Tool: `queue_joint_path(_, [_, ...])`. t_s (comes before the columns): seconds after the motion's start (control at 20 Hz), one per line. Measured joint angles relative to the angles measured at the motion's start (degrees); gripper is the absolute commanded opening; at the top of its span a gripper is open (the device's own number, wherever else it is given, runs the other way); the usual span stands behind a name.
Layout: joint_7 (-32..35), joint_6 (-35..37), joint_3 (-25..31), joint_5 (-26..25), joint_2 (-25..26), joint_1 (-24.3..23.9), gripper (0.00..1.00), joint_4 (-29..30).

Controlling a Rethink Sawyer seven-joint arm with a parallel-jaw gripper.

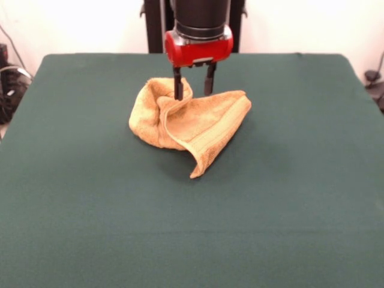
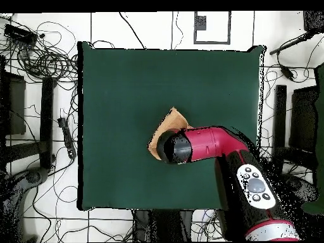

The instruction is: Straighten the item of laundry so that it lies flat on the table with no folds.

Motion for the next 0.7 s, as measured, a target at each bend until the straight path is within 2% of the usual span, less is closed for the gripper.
queue_joint_path(0.7, [0.0, -1.84, -0.16, 0.71, 1.03, -0.09, 1.0, 0.01])
